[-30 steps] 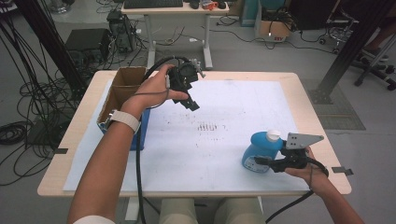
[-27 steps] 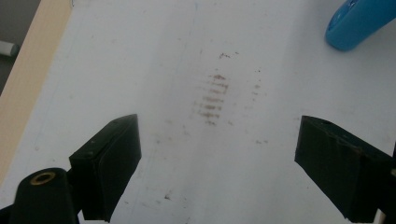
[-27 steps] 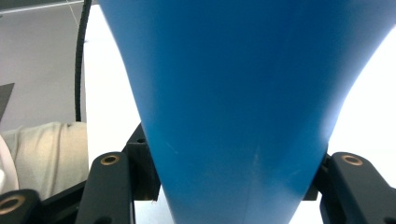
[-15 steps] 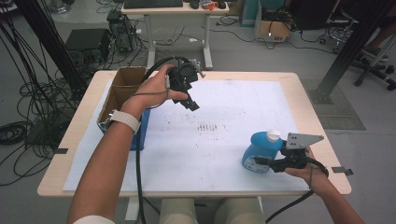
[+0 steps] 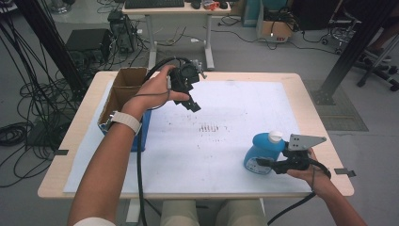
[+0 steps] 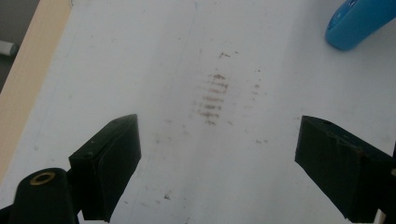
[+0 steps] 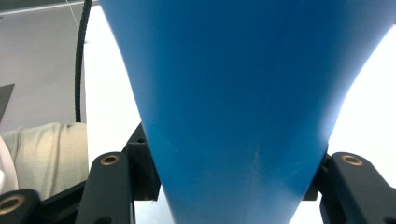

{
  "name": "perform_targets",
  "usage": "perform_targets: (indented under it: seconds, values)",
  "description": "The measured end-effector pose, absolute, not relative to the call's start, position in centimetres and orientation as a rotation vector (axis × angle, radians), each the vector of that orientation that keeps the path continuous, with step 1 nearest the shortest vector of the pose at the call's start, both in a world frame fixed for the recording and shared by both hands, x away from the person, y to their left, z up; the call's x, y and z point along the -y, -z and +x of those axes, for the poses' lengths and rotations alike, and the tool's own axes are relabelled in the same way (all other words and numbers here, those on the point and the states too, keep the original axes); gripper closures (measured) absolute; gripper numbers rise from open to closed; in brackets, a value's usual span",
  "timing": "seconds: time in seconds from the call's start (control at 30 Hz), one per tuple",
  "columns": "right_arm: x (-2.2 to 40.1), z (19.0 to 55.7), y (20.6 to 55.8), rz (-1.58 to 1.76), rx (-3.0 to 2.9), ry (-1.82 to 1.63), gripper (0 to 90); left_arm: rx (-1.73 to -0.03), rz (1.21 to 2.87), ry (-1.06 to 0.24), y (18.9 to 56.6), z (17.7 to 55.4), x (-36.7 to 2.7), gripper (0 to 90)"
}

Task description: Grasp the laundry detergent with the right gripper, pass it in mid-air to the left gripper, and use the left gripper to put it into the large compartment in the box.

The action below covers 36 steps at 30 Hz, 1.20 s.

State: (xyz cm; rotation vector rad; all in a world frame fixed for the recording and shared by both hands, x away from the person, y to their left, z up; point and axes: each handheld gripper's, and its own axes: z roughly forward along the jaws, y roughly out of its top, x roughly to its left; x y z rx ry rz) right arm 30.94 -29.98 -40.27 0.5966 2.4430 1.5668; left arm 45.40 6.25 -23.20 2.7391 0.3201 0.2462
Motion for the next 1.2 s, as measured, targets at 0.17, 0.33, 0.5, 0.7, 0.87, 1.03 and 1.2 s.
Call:
perform_targets:
  seconds: [0.17, 0.33, 0.5, 0.7, 0.87, 1.03, 1.2]
  values:
    - [30.0, 30.9, 40.3, 0.598, -2.442, -1.570, 42.0, -0.321, 2.741, -0.245, 23.2, 45.4, -6.3, 14.5]
    - [29.9, 30.7, 40.3, 0.621, -2.438, -1.572, 42.2, -0.318, 2.747, -0.251, 23.0, 45.3, -6.3, 14.6]
    - [29.9, 30.8, 40.3, 0.600, -2.430, -1.577, 42.3, -0.315, 2.743, -0.253, 22.9, 45.1, -6.3, 14.5]
    - [29.9, 31.0, 40.3, 0.563, -2.430, -1.575, 42.7, -0.314, 2.744, -0.258, 22.7, 44.8, -6.4, 14.5]
    - [29.8, 30.9, 40.3, 0.571, -2.422, -1.579, 42.7, -0.317, 2.739, -0.258, 22.4, 44.3, -6.5, 14.4]
    - [29.9, 30.7, 40.2, 0.622, -2.423, -1.588, 42.8, -0.305, 2.739, -0.258, 22.0, 43.8, -6.4, 14.0]
    - [30.0, 30.7, 39.7, 0.635, -2.413, -1.607, 42.9, -0.298, 2.740, -0.250, 21.6, 43.2, -6.2, 13.9]
